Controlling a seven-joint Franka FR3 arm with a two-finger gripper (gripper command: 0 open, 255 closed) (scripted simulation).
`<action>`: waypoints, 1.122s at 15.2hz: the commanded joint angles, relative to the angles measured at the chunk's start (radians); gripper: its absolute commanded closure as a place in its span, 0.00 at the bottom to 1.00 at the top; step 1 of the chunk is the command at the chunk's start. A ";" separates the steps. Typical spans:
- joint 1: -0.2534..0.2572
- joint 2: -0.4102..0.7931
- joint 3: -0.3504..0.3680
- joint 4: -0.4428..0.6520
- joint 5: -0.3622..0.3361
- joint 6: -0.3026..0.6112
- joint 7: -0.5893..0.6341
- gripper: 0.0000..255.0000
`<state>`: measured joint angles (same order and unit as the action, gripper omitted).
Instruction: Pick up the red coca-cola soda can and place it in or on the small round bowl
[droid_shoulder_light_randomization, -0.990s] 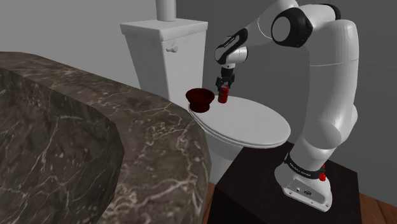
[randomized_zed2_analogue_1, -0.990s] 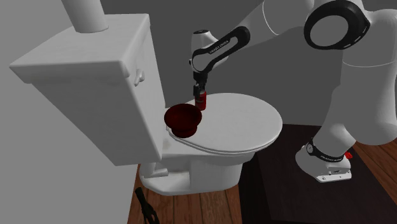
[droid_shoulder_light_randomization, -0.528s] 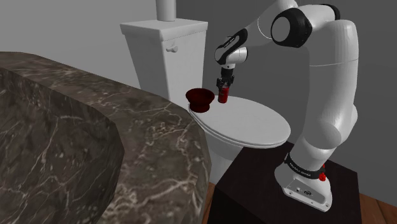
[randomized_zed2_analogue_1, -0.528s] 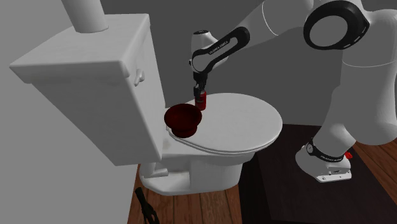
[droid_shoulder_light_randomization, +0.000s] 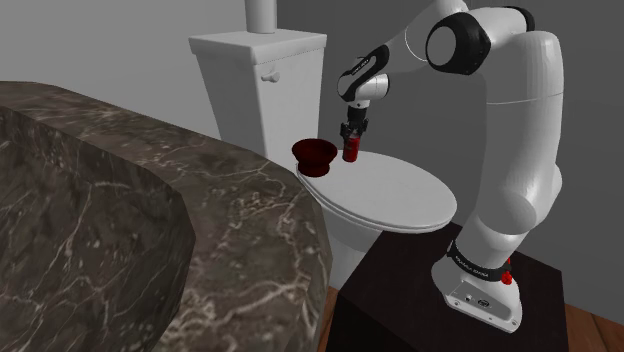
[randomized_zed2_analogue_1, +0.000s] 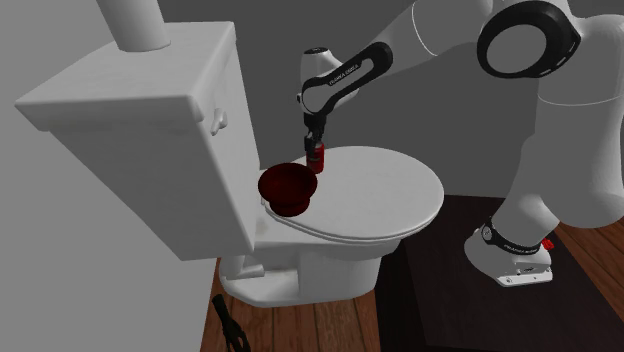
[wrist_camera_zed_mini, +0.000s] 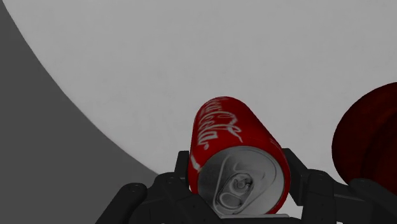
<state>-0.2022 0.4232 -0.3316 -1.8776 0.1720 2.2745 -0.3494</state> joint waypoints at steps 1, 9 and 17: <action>0.000 0.000 0.000 0.000 0.000 0.000 0.000 1.00; 0.010 -0.059 -0.014 0.029 -0.028 -0.086 0.017 1.00; 0.016 -0.108 -0.023 0.074 -0.051 -0.176 0.032 1.00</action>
<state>-0.1885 0.3229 -0.3539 -1.8093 0.1249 2.1111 -0.3213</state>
